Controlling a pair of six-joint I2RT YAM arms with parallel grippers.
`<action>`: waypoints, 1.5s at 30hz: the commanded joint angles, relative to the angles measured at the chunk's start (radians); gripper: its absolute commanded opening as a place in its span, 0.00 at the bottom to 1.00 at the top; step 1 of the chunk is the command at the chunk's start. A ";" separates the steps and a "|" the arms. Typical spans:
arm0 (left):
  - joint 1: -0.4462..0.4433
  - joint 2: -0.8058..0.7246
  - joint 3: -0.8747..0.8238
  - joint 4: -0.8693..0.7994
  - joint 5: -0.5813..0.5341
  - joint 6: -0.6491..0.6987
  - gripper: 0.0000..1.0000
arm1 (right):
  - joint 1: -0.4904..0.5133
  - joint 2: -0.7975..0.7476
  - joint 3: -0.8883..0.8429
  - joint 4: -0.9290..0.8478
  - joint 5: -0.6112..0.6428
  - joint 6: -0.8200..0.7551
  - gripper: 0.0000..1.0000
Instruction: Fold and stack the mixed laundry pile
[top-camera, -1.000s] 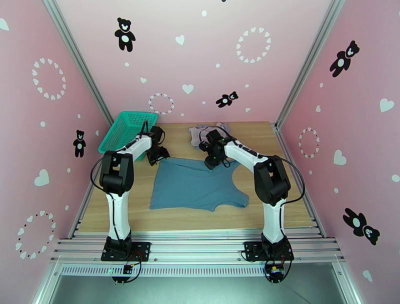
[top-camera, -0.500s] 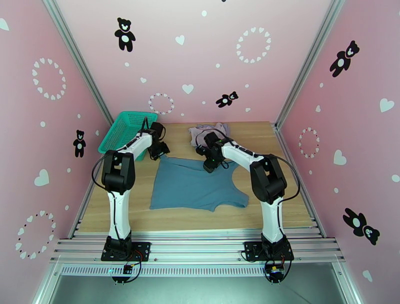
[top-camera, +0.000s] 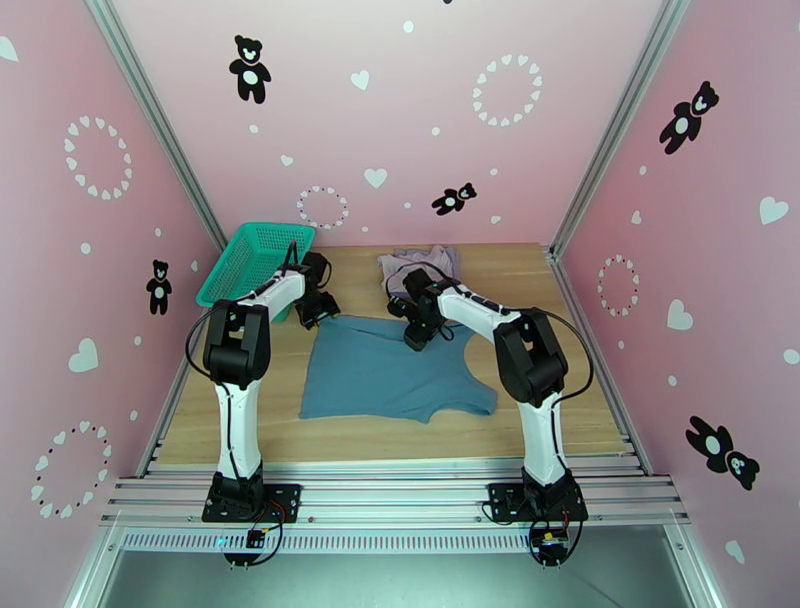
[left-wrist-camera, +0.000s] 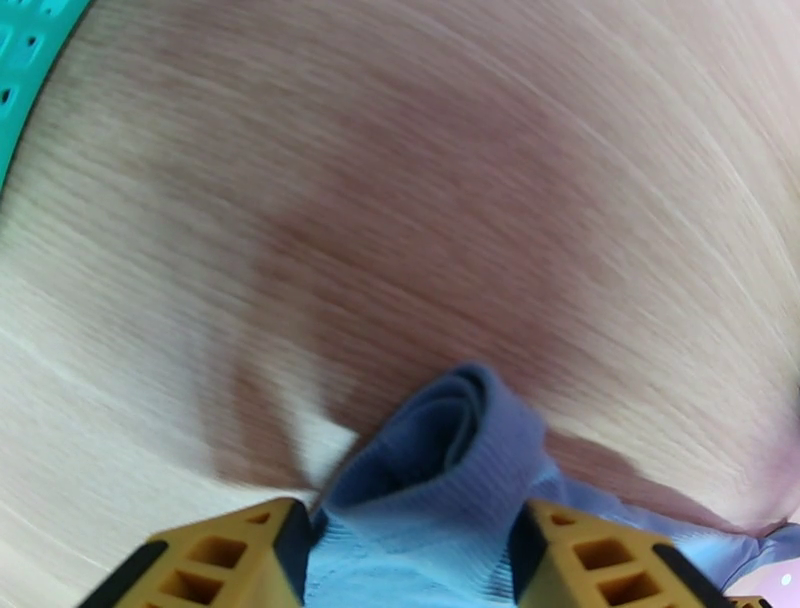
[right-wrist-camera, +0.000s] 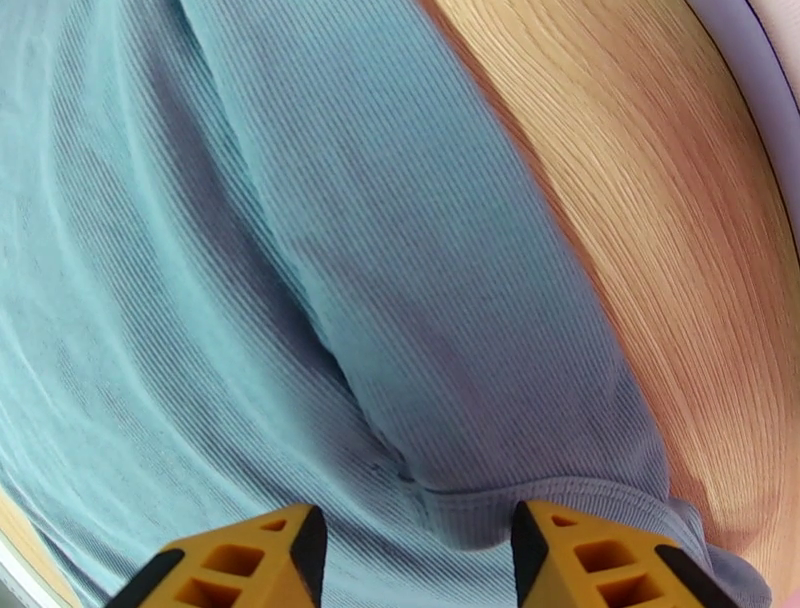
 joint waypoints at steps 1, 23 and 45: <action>0.003 -0.034 0.010 -0.009 -0.011 -0.003 0.58 | 0.004 0.021 0.026 -0.023 0.014 -0.003 0.52; -0.017 0.034 0.125 -0.029 -0.010 -0.004 0.19 | 0.004 0.043 0.044 -0.038 0.028 0.003 0.35; -0.021 -0.064 -0.005 -0.025 -0.044 -0.026 0.47 | 0.004 0.037 0.043 -0.041 0.025 0.004 0.40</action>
